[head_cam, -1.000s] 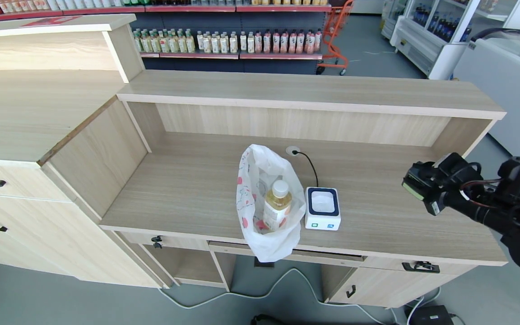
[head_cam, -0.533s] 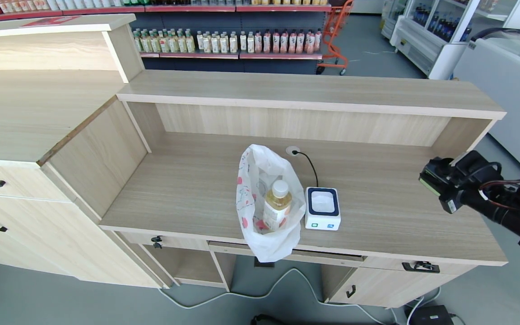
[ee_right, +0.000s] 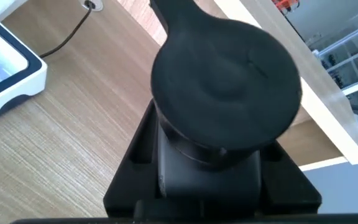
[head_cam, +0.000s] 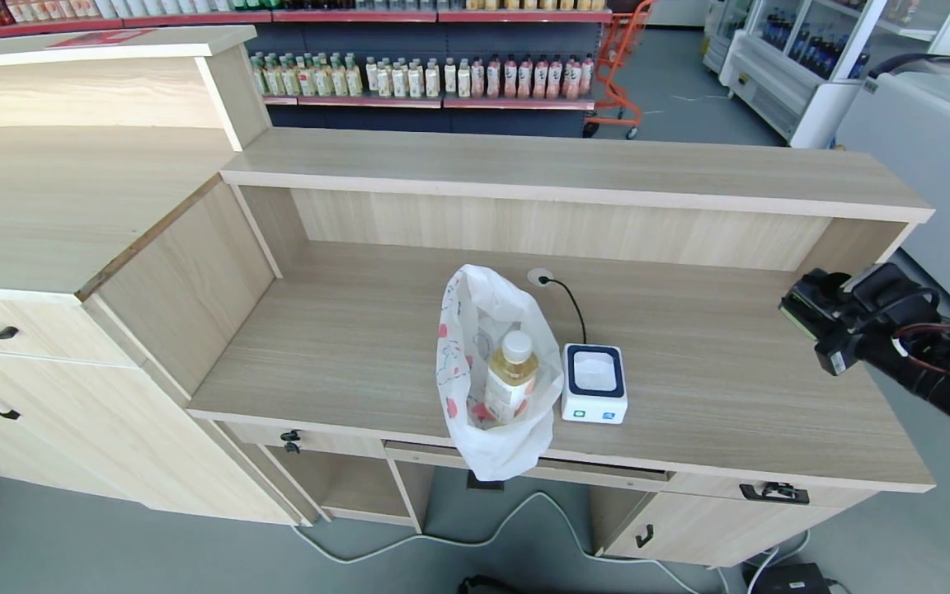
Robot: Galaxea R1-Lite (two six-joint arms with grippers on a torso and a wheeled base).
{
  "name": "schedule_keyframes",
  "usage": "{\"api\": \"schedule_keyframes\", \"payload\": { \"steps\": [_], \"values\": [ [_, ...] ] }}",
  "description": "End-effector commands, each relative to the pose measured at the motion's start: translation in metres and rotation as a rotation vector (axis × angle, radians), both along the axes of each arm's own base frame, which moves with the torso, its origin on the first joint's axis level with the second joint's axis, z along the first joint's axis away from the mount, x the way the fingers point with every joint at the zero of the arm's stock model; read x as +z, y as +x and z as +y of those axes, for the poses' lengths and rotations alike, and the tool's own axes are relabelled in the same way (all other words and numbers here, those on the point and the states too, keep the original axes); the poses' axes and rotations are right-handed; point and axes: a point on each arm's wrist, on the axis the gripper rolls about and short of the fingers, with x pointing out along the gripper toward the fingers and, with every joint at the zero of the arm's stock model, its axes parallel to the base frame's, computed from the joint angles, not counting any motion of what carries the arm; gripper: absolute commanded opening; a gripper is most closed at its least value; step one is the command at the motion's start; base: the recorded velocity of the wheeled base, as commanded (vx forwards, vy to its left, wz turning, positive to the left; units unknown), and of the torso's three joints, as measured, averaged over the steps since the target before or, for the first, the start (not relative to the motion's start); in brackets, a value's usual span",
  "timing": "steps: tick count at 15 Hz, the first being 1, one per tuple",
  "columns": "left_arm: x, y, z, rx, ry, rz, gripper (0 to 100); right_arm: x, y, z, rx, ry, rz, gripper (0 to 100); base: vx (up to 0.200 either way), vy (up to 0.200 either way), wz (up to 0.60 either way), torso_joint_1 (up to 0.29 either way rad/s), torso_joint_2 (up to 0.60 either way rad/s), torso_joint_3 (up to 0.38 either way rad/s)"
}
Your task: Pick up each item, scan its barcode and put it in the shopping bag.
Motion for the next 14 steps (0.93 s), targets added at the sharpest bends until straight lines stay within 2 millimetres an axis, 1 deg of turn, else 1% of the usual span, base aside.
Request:
{"api": "schedule_keyframes", "payload": {
  "steps": [1, 3, 4, 5, 6, 8, 10, 11, 12, 13, 14],
  "values": [
    [0.0, 0.0, 0.0, 0.0, 0.0, 0.0, 100, 0.004, 0.003, 0.001, 0.007, 0.001, -0.017, 0, 0.0, 0.0, 0.6, 0.007, 0.0, 0.007],
    [0.0, 0.0, 0.0, 0.0, 0.0, 0.0, 100, 0.017, 0.02, 0.005, -0.017, 0.031, -0.07, 0, 0.0, 0.0, 0.6, 0.007, 0.0, 0.005],
    [0.0, 0.0, 0.0, 0.0, 0.0, 0.0, 100, 0.018, 0.024, 0.007, -0.027, 0.047, -0.076, 0, 0.0, 0.0, 0.6, -0.002, 0.0, -0.002],
    [0.0, 0.0, 0.0, 0.0, 0.0, 0.0, 100, 0.019, 0.033, 0.012, -0.013, 0.122, -0.071, 0, 0.0, 0.0, 0.0, 0.0, 0.0, 0.0],
    [0.0, 0.0, 0.0, 0.0, 0.0, 0.0, 100, 0.014, 0.036, 0.016, 0.01, 0.164, -0.056, 0, 0.0, 0.0, 0.0, 0.0, 0.0, 0.0],
    [0.0, 0.0, 0.0, 0.0, 0.0, 0.0, 100, 0.004, 0.034, 0.018, 0.053, 0.204, 0.007, 0, 0.0, 0.0, 0.0, 0.0, 0.0, 0.0],
    [0.0, 0.0, 0.0, 0.0, 0.0, 0.0, 100, 0.0, 0.033, 0.02, 0.141, 0.37, 0.087, 0, 0.0, 0.0, 0.0, 0.0, 0.0, 0.0],
    [0.0, 0.0, 0.0, 0.0, 0.0, 0.0, 100, 0.0, 0.033, 0.02, 0.143, 0.376, 0.089, 0, 0.0, 0.0, 0.0, 0.0, 0.0, 0.0],
    [0.0, 0.0, 0.0, 0.0, 0.0, 0.002, 100, -0.012, 0.033, 0.023, 0.156, 0.463, 0.176, 0, 0.0, 0.0, 0.0, 0.0, 0.0, 0.0],
    [0.0, 0.0, 0.0, 0.0, 0.0, 0.0, 100, -0.022, 0.039, 0.029, 0.153, 0.503, 0.269, 0, 0.0, 0.0, 0.0, 0.0, 0.0, 0.0],
    [0.0, 0.0, 0.0, 0.0, 0.0, 0.0, 100, -0.026, 0.048, 0.032, 0.154, 0.51, 0.308, 0, 0.0, 0.0, 0.0, 0.0, 0.0, 0.0]
  ]
}}
